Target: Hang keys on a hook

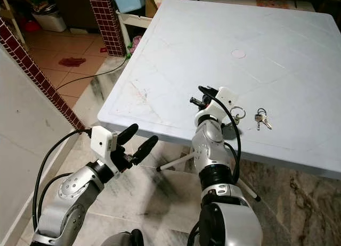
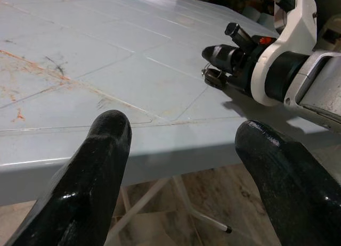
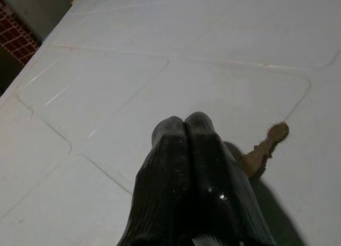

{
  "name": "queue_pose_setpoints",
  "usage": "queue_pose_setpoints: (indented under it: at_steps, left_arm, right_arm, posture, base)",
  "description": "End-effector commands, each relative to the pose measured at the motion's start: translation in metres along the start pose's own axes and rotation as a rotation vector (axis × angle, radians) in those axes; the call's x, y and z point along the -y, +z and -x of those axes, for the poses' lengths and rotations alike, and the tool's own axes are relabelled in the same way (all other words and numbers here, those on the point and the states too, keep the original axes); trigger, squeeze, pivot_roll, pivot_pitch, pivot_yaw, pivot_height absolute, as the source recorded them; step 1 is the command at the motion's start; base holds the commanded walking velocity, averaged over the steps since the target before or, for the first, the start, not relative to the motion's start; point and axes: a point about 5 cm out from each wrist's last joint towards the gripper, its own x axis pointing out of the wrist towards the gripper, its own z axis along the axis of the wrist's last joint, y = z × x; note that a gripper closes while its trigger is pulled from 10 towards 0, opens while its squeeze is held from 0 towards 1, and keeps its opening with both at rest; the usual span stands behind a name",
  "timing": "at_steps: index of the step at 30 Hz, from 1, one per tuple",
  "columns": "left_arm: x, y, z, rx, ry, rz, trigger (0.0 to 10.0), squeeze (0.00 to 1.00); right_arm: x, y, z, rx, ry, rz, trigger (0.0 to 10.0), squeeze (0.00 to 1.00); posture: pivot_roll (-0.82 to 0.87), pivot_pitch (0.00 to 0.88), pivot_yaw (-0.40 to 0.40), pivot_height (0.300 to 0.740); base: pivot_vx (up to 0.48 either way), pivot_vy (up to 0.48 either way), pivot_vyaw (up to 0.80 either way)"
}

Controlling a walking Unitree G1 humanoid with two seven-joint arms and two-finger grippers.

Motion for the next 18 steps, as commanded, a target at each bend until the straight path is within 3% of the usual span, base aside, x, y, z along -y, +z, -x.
queue_pose_setpoints:
  at_steps: [1,6,8,10,14,18]
  left_arm:
    - [-0.001,-0.001,0.001,-0.013,0.009,-0.011,10.0,0.00]
    - [-0.003,-0.001,0.001,-0.009,0.026,-0.013,10.0,0.00]
    - [-0.004,-0.002,0.000,-0.008,0.034,-0.015,10.0,0.00]
    - [-0.004,-0.002,0.000,-0.009,0.035,-0.015,10.0,0.00]
    - [-0.005,-0.002,-0.001,-0.003,0.048,-0.013,10.0,0.00]
    - [-0.006,-0.002,-0.001,-0.002,0.053,-0.012,10.0,0.00]
  right_arm:
    - [0.001,-0.002,0.002,0.003,0.003,0.032,0.0,0.00]
    - [-0.002,0.004,0.004,0.060,0.054,0.129,0.0,0.00]
    - [-0.007,0.010,0.005,0.115,0.093,0.210,0.0,0.00]
    - [-0.008,0.011,0.006,0.124,0.099,0.222,0.0,0.00]
    - [-0.017,0.017,0.012,0.218,0.160,0.357,0.0,0.00]
    - [-0.022,0.020,0.016,0.266,0.192,0.409,0.0,0.00]
  posture:
    - [0.01,0.171,0.060,0.740]
    - [0.01,0.168,0.057,0.740]
    - [0.01,0.166,0.056,0.740]
    - [0.01,0.166,0.056,0.740]
    - [0.00,0.165,0.054,0.740]
    - [0.00,0.167,0.053,0.740]
  base:
    - [0.000,0.000,0.00]
    - [0.000,0.000,0.00]
    - [0.000,0.000,0.00]
    - [0.000,0.000,0.00]
    - [0.000,0.000,0.00]
    - [0.000,0.000,0.00]
